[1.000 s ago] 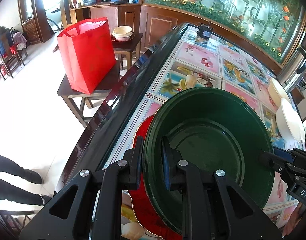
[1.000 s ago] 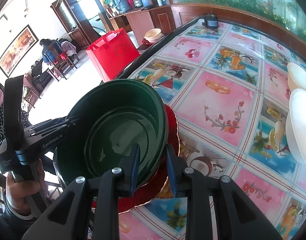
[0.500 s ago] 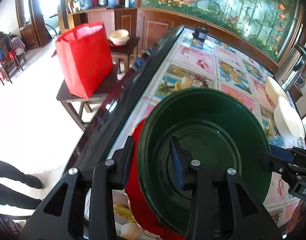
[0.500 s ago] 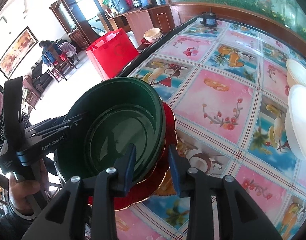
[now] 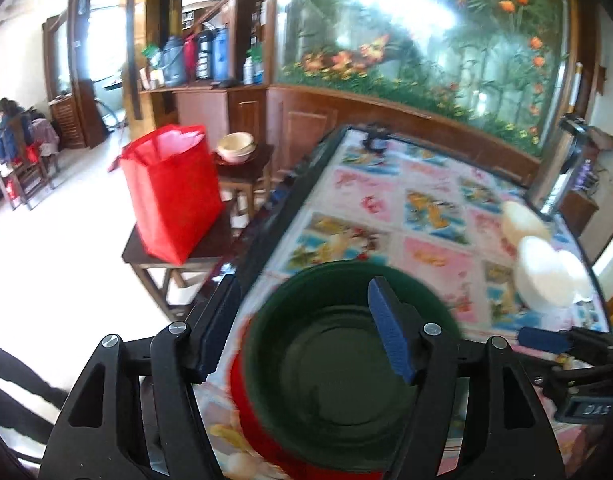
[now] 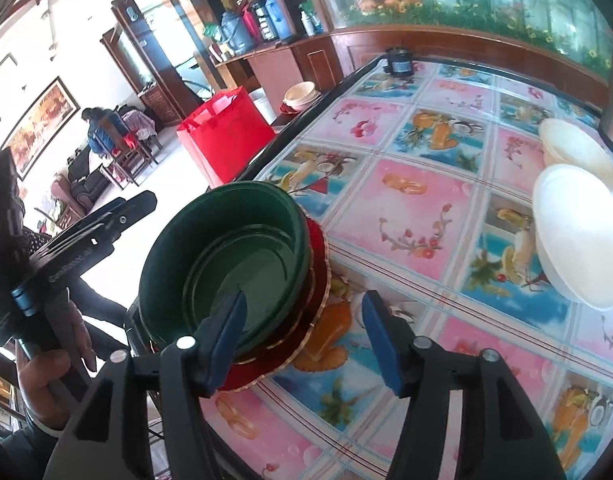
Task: Organize plates and bowls
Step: 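Open the left tool to release the basin onto the red plates, then move the left tool back toward the large white bowl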
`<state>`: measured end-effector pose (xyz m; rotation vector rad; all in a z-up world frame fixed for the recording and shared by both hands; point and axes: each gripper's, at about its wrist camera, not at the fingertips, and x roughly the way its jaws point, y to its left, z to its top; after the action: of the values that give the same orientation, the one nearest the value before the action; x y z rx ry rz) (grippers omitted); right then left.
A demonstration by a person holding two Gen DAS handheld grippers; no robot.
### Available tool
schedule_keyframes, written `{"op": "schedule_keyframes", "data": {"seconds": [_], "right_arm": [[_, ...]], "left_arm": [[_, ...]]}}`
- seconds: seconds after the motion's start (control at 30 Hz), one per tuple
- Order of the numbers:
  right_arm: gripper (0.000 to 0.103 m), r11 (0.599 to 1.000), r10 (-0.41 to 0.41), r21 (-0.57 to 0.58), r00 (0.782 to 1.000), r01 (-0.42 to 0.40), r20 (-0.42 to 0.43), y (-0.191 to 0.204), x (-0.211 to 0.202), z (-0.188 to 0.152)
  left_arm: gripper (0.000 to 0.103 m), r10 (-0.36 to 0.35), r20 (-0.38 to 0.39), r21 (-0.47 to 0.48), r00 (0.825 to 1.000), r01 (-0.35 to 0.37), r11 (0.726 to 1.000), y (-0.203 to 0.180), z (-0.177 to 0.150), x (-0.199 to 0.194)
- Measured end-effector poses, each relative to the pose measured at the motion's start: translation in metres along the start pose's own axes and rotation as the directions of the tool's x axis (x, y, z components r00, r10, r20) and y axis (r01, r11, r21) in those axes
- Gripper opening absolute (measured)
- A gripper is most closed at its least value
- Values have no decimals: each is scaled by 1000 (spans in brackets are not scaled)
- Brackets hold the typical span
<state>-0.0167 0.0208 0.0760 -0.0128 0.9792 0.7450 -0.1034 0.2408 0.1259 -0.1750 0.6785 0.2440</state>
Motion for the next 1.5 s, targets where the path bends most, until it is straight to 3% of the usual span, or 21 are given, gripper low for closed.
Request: {"op": "schedule_keyframes", "data": {"seconds": [0.3, 0.57, 1.0, 1.5], "right_arm": [[67, 994, -56, 92, 998, 52, 41, -46, -34, -20], [67, 977, -125, 183, 990, 111, 62, -92, -65, -39], [74, 936, -211, 307, 974, 175, 88, -153, -111, -63], [76, 898, -224, 408, 969, 165, 100, -202, -124, -66]], "left_arm": [[67, -157, -8, 74, 988, 157, 985, -79, -3, -2], [67, -234, -55, 124, 971, 239, 963, -135, -12, 9], [67, -286, -149, 211, 947, 313, 926, -215, -23, 35], [67, -274, -195, 208, 942, 312, 927, -253, -15, 68]]}}
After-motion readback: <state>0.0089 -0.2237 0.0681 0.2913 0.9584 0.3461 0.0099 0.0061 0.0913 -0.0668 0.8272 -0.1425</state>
